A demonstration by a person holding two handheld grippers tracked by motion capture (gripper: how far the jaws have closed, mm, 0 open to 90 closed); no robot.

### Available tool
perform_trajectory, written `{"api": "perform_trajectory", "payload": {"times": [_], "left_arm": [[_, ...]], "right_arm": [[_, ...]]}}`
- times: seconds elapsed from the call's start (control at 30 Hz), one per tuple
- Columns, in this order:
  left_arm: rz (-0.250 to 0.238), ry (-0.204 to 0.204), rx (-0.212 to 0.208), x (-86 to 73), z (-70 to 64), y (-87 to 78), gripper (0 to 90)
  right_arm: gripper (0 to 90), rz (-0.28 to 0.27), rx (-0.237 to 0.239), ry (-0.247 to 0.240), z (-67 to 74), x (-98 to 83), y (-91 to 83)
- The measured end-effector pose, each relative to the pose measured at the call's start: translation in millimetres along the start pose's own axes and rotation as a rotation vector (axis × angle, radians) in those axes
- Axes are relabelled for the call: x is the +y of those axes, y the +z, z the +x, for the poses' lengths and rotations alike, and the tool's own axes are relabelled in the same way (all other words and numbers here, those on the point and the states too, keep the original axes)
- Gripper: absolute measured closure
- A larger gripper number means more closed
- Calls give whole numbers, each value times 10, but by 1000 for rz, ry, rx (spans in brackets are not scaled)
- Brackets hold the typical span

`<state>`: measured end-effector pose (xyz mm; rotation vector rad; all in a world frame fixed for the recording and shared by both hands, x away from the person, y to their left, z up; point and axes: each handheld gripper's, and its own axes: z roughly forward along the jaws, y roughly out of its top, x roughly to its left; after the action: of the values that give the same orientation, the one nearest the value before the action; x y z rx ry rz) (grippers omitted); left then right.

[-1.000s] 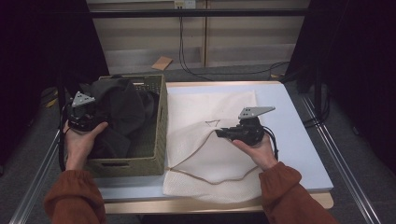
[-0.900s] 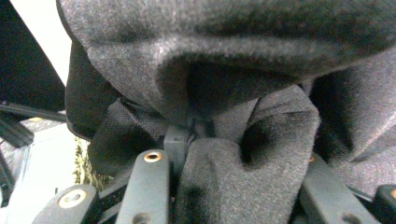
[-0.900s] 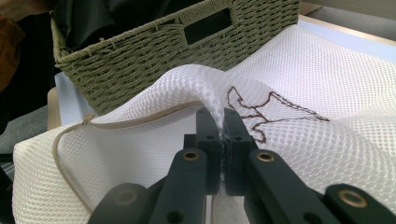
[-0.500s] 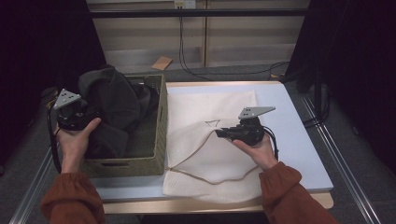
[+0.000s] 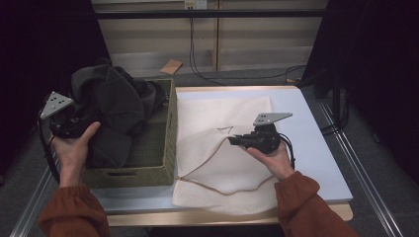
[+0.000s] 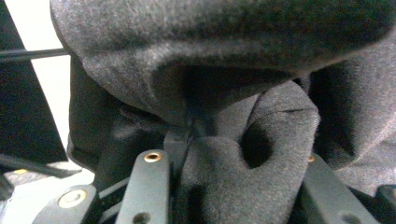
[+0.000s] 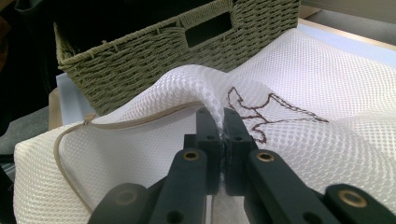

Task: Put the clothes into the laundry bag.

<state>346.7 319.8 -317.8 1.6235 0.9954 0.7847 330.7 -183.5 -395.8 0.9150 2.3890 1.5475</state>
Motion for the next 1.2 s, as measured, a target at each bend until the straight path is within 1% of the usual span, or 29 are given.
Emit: {"api": "perform_trajectory", "payload": {"times": [0.03, 0.1, 0.13, 0.2, 0.23, 0.37, 0.53, 0.63, 0.67, 0.83, 0.87, 0.97, 1.0, 1.03, 1.07, 1.1, 1.13, 1.2], "left_arm": [[-7, -1, 4, 12, -11, -20, 651], [-16, 10, -1, 49, -19, -53, 652], [-22, 13, 4, 72, -28, -74, 651], [-39, 13, -1, 109, -35, -112, 651], [-45, 15, -11, 124, -38, -126, 651], [-57, 30, -15, 166, -71, -171, 651], [-82, 22, -32, 204, -93, -214, 651], [-93, 35, -34, 232, -115, -247, 651], [-98, 29, -39, 239, -126, -257, 651], [-116, 45, -55, 291, -164, -311, 651], [-119, 38, -58, 302, -174, -317, 651], [-131, 46, -59, 337, -191, -335, 651], [-136, 40, -61, 349, -204, -337, 651], [-135, 50, -60, 359, -203, -343, 651], [-136, 41, -64, 370, -215, -349, 651], [-142, 46, -67, 381, -219, -355, 651], [-147, 40, -70, 391, -226, -363, 651], [-158, 48, -72, 404, -231, -389, 651]], "right_arm": [[880, 1, -1, -2, 0, 0, 0], [880, 0, 1, -1, -2, -1, 3], [880, 2, -1, 0, -2, -1, 3], [880, 0, 0, -1, -3, 0, 3], [880, -1, -1, 0, -3, 0, 2], [880, -2, -1, 0, -3, 0, 0], [880, -1, -1, -1, -4, -1, 0], [880, 0, -3, 0, -6, -1, -2], [879, 0, -3, -1, -7, -2, -1], [879, 0, -3, 3, -9, -6, 0], [879, 1, -3, 2, -8, -6, 1], [879, 0, -3, 3, -9, -5, 2], [879, 1, -3, 3, -10, -6, 2], [879, 1, -3, 4, -11, -6, 1], [879, 1, -3, 4, -11, -6, 1], [879, 1, -3, 3, -11, -5, 0], [879, 1, -2, 3, -12, -5, -1], [879, -1, -3, 4, -13, -4, -7]]}}
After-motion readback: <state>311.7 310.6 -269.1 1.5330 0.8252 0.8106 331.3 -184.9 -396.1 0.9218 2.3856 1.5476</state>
